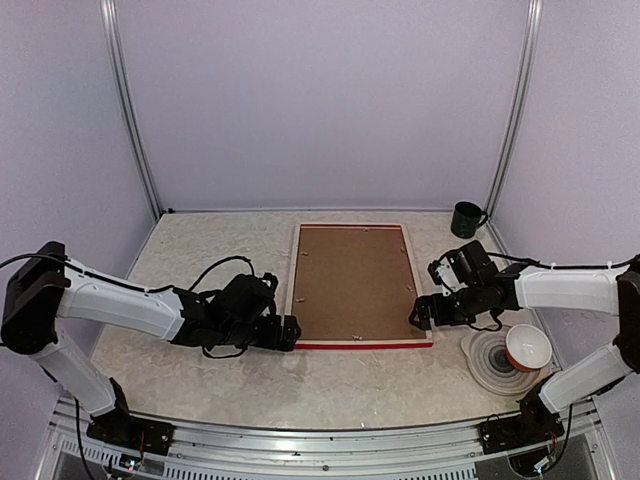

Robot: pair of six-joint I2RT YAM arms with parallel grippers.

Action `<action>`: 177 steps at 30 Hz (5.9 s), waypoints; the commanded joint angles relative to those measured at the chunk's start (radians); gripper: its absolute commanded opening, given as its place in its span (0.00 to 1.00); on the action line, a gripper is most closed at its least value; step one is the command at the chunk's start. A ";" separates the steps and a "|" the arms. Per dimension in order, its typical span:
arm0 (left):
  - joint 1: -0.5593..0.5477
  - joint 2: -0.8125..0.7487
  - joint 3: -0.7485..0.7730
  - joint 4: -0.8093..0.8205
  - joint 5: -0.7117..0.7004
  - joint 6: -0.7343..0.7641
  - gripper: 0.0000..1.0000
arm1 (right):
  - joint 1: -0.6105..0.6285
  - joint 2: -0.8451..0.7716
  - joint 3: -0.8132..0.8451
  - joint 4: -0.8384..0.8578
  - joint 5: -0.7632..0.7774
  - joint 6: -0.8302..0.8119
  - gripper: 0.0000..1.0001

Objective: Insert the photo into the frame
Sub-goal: Adjust the photo frame at the center of the board, then place the photo frame at the center of the board.

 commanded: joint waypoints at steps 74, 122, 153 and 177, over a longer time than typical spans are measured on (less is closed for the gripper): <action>0.026 0.183 -0.040 0.173 0.002 -0.009 0.82 | 0.080 -0.008 -0.019 -0.022 0.130 0.047 0.99; -0.005 0.236 -0.035 0.116 -0.086 -0.052 0.76 | 0.080 -0.001 -0.025 -0.007 0.116 0.046 0.99; 0.116 0.132 -0.045 0.211 -0.025 -0.011 0.77 | 0.119 0.052 0.057 0.043 0.227 0.064 0.99; 0.341 0.426 0.388 0.232 0.194 0.101 0.80 | -0.158 0.461 0.486 0.088 0.112 0.018 0.83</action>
